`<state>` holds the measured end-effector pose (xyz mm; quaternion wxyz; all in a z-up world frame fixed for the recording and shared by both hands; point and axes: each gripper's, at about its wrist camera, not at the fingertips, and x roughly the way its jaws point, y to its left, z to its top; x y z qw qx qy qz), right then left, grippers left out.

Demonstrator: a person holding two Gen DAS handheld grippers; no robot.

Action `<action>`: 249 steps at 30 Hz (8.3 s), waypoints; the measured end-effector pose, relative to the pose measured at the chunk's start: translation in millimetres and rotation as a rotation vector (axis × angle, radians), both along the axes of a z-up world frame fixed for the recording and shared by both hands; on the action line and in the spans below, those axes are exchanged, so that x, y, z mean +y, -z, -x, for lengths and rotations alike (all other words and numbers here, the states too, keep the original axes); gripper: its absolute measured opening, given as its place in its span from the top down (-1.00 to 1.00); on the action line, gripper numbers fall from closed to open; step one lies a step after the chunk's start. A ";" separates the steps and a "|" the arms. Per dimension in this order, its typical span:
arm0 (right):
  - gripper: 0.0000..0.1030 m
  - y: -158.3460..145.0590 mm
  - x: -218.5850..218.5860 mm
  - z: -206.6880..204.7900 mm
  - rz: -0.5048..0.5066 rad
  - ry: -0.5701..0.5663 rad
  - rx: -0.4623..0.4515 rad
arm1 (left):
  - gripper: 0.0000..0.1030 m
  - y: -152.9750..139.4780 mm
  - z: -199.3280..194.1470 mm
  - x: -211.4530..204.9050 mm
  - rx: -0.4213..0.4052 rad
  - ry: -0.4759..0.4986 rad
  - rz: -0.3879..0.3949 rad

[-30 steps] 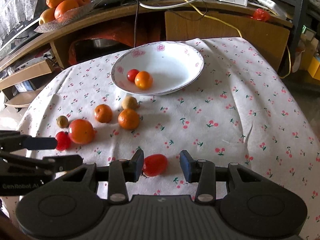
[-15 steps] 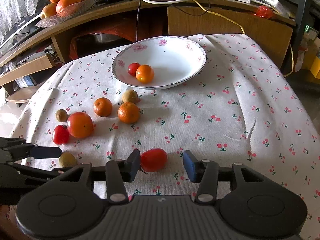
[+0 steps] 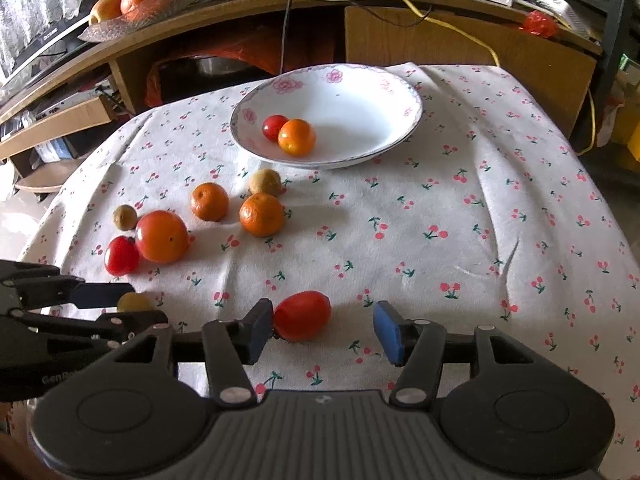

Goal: Organize fruits
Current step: 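Grasp the small brown potato with the left tool while the right tool grasps a red tomato, then carry the potato in the left tool while the right tool carries the red tomato toward the bowl, then lower the potato into the bowl and open the left tool, then lower the red tomato into the bowl and open the right tool, then withdraw both tools from the bowl toward the fruit on the cloth, then grasp a red tomato with the left tool while the right tool grasps the large orange-red tomato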

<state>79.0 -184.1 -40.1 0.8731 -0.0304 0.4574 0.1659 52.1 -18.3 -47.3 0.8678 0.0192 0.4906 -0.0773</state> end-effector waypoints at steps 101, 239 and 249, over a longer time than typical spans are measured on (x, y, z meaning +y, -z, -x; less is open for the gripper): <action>0.41 -21.9 20.9 13.9 0.005 -0.102 -0.061 | 0.28 -28.6 -13.9 -18.1 -0.088 0.052 -0.032; 0.30 -18.1 68.3 -43.8 -0.025 -0.157 -0.048 | -0.21 -46.0 -46.3 42.9 -0.116 -0.006 -0.021; 0.28 -10.2 69.0 -33.8 -0.010 -0.159 0.007 | -0.27 -24.9 -24.0 43.6 -0.053 0.045 -0.041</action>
